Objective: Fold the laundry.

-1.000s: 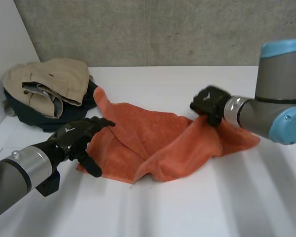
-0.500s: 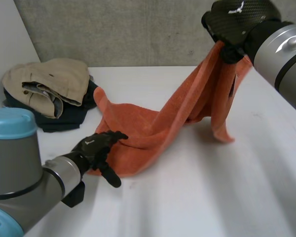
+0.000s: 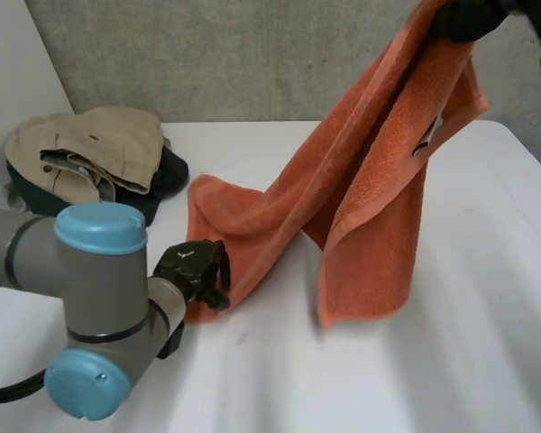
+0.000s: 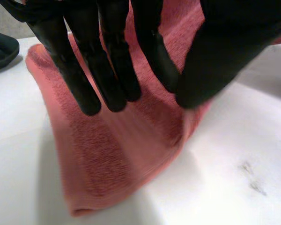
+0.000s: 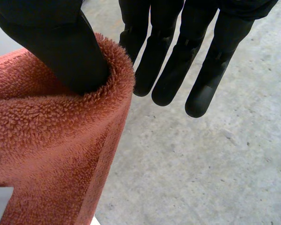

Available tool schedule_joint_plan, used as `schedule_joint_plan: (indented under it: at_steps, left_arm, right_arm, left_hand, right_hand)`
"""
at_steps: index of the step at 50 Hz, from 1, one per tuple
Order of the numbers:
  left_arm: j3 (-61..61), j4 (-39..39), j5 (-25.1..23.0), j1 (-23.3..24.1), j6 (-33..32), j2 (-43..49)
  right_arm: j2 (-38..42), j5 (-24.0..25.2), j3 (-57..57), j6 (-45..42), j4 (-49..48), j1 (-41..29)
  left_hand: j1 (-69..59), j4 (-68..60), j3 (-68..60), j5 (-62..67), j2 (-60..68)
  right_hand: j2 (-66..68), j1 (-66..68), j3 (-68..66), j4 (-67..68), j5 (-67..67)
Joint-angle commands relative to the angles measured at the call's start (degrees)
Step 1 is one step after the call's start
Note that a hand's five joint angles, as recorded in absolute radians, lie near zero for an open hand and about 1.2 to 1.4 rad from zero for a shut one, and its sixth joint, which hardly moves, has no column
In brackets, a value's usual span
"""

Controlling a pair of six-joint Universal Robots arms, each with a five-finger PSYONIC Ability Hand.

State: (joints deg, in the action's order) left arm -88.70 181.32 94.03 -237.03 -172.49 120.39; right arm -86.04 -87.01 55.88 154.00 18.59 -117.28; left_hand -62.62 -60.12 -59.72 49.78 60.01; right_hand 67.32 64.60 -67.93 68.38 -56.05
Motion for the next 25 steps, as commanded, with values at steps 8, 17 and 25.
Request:
schedule_joint_plan:
  at_steps: [8,17,25]
  left_arm:
    - [-2.7,0.5,0.2,-1.4,2.5,-8.3]
    - [-11.0,4.0,-5.7,-6.7,-0.7,-17.8]
    - [-12.0,2.3,-8.0,-0.4,-4.2,-13.6]
  right_arm:
    - [0.6,3.2,5.2,1.0,0.5,4.0]
    - [1.0,3.8,7.9,1.9,-2.1,3.6]
    - [1.1,3.7,9.6,2.1,-2.8,2.9]
  left_hand:
    - [-17.4,-19.9,-20.3,20.2,20.0]
    - [25.6,23.1,22.7,-22.7,-23.0]
    - [44.5,42.0,41.6,-41.7,-41.9]
  right_hand:
    - [12.7,15.4,-12.1,11.6,-13.9]
    - [12.7,15.4,-12.1,11.6,-13.9]
    - [12.7,15.4,-12.1,11.6,-13.9]
